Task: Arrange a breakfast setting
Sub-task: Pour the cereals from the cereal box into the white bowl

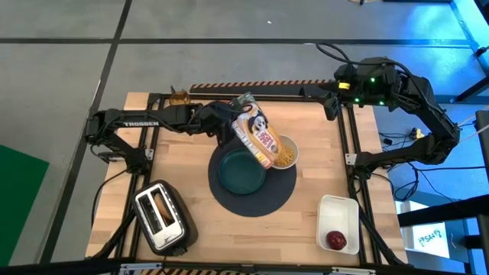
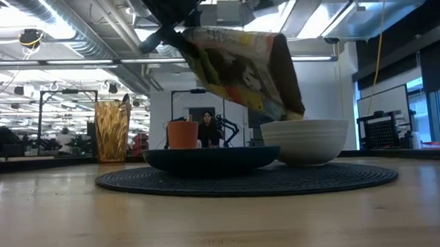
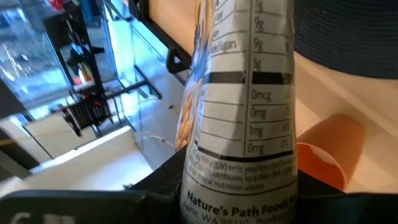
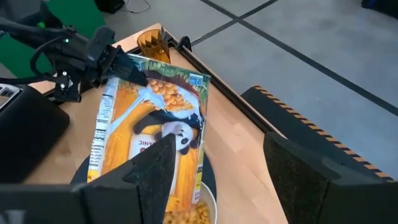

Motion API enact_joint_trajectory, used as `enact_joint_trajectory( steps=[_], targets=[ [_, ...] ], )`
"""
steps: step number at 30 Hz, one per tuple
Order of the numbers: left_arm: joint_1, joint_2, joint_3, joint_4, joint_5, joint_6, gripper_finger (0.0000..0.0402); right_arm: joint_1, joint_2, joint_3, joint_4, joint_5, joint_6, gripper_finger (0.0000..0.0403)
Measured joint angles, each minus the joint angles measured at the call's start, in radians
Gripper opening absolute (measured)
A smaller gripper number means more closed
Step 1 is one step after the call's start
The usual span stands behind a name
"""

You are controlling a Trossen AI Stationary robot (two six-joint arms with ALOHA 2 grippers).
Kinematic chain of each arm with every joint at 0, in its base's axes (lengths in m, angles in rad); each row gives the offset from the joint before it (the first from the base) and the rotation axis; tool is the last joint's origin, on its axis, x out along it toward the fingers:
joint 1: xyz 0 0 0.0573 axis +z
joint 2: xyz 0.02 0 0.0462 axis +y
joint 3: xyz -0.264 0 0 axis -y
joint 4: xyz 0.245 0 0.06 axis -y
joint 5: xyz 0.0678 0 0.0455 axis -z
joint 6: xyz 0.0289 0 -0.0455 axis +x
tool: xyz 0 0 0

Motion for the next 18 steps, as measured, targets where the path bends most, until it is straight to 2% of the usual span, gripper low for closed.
enact_joint_trajectory(
  steps=[6,18],
  targets=[
    [0.026,-0.002,0.000,-0.083,-0.001,-0.071,0.0121,0.000,0.000,0.000,-0.013,-0.003,0.012,0.0232],
    [0.033,-0.003,0.000,-0.096,0.042,-0.151,0.0121,0.000,0.000,0.000,-0.012,-0.002,0.014,0.0232]
  ],
)
